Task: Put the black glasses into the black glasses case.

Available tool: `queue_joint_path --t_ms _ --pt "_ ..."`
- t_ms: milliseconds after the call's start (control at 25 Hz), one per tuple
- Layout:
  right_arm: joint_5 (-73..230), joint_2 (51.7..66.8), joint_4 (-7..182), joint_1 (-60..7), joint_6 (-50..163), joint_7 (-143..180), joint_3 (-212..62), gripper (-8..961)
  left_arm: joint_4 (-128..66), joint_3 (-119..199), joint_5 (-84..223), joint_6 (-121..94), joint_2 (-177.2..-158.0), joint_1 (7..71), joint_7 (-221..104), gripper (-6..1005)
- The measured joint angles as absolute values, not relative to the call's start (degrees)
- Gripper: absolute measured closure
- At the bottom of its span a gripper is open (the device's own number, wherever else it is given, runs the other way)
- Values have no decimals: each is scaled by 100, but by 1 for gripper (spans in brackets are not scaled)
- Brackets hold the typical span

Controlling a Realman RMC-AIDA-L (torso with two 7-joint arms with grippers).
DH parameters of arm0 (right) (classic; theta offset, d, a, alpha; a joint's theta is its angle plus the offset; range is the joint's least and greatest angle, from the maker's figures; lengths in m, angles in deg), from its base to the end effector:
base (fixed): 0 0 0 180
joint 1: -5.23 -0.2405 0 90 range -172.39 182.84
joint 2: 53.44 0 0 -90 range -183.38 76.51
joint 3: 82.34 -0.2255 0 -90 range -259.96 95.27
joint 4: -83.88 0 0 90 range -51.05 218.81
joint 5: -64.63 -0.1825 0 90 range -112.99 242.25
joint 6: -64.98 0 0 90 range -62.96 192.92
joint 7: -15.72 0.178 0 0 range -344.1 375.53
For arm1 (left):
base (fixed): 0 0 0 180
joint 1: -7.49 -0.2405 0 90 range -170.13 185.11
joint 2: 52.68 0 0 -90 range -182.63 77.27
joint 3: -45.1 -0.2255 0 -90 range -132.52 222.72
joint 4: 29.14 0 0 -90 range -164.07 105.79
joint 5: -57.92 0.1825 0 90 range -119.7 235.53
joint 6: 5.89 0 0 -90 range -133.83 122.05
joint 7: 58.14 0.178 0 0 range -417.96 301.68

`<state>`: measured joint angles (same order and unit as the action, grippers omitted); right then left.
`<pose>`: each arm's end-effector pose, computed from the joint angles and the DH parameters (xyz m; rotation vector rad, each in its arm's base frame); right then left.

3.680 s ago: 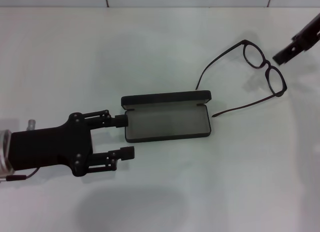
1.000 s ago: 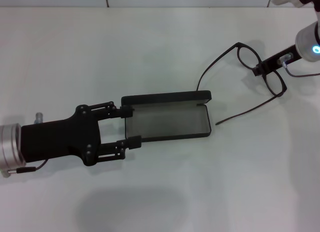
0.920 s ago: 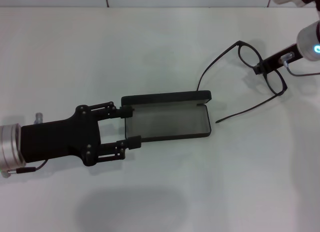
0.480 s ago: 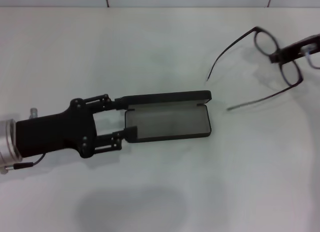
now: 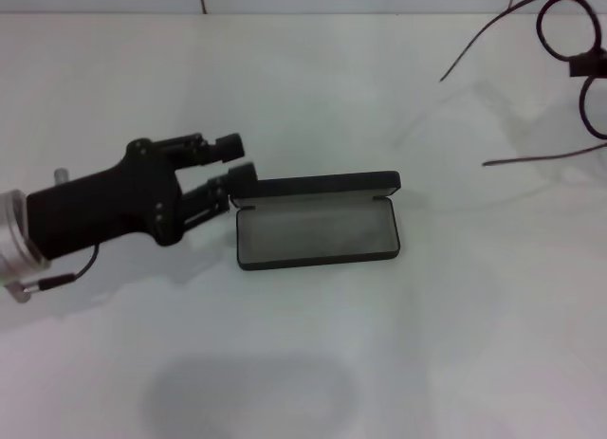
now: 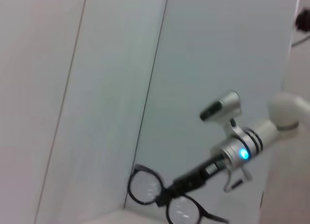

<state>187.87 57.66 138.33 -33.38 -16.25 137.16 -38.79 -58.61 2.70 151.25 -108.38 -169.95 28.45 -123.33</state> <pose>0.1895 0.3888 0.0700 -2.4512 1.0117 0.4202 -0.2041 0.2602 0.0142 -2.5401 -0.4706 -1.1920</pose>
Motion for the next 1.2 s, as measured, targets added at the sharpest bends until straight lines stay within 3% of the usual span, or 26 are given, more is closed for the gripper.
queue_joint_path --t_ms 160,320,480,680,1040,1200 --pt "18225 5613 13433 -3322 -2637 13042 -4327 835 -5844 279 14670 -10932 -17021 3016 -12596 648" --pt "18054 5608 12892 -3448 -2986 12690 -4238 835 -5777 281 14084 -10907 -17073 3231 -12666 743" --pt "18047 5719 12295 -3718 -3056 12586 -3915 835 -5552 283 13723 -10874 -17090 3537 -12652 842" --pt "18058 5962 12057 -4025 -3302 12699 -3785 835 -5431 244 13700 -10865 -17179 3798 -12583 972" --pt "17994 6189 11849 -4330 -3493 12734 -3629 835 -5242 -183 13725 -10854 -17227 3896 -12282 978" --pt "17915 6203 11671 -4474 -3494 12728 -3629 835 -5168 -313 13723 -10847 -17231 3905 -12156 977"
